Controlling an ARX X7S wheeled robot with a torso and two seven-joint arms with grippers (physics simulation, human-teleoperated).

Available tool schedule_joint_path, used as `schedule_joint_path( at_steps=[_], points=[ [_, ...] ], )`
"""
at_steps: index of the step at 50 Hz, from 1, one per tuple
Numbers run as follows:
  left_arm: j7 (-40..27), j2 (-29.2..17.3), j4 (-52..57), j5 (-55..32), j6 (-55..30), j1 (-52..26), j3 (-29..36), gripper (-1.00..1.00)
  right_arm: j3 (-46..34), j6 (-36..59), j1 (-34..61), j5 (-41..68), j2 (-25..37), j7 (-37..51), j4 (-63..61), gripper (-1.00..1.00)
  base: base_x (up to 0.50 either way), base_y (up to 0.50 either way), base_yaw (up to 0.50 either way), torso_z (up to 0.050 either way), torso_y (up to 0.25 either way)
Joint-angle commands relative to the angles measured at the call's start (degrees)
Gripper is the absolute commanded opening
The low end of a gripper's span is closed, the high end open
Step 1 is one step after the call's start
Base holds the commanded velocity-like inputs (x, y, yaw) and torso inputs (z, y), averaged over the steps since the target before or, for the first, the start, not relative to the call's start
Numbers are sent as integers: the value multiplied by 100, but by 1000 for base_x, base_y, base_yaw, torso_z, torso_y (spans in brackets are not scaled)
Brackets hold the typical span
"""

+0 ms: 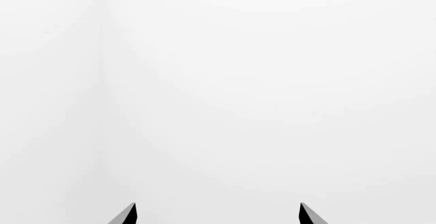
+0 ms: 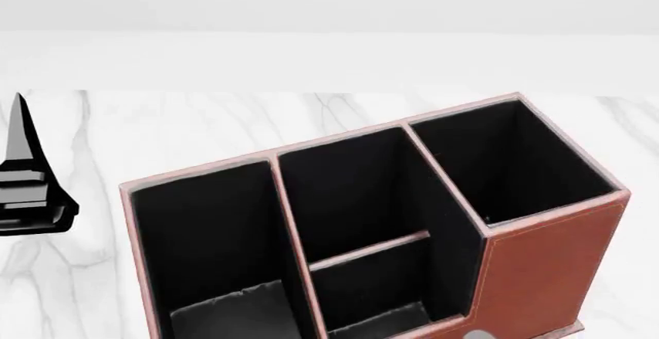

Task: Pick up the book and place it in the front compartment of the caddy.

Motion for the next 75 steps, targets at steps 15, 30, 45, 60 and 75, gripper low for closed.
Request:
schedule_joint_path(
  at_steps=[15, 30, 45, 60, 75],
  points=[
    [57, 51, -77, 89, 103, -1, -92, 100, -604, -263, -5, -577, -325, -173, 577, 100, 0, 0, 0, 0, 0],
    [17, 17, -45, 58, 107, 22, -99, 100, -999, -387, 47, -827, -483, -232, 935, -100, 0, 0, 0, -1, 0],
    [-10, -11, -54, 23, 114, 12, -103, 100, -442, -123, 321, -500, -581, -68, 560, -100, 0, 0, 0, -1, 0],
    [-50, -37, -82, 25, 135, 24, -75, 100, 669, 339, 802, 243, -541, 35, -179, -100, 0, 0, 0, 0, 0],
    [-77, -68, -97, 1, 183, 63, -78, 100, 1551, 1235, 1913, 1009, -772, 145, -554, -100, 0, 0, 0, 0, 0]
  ],
)
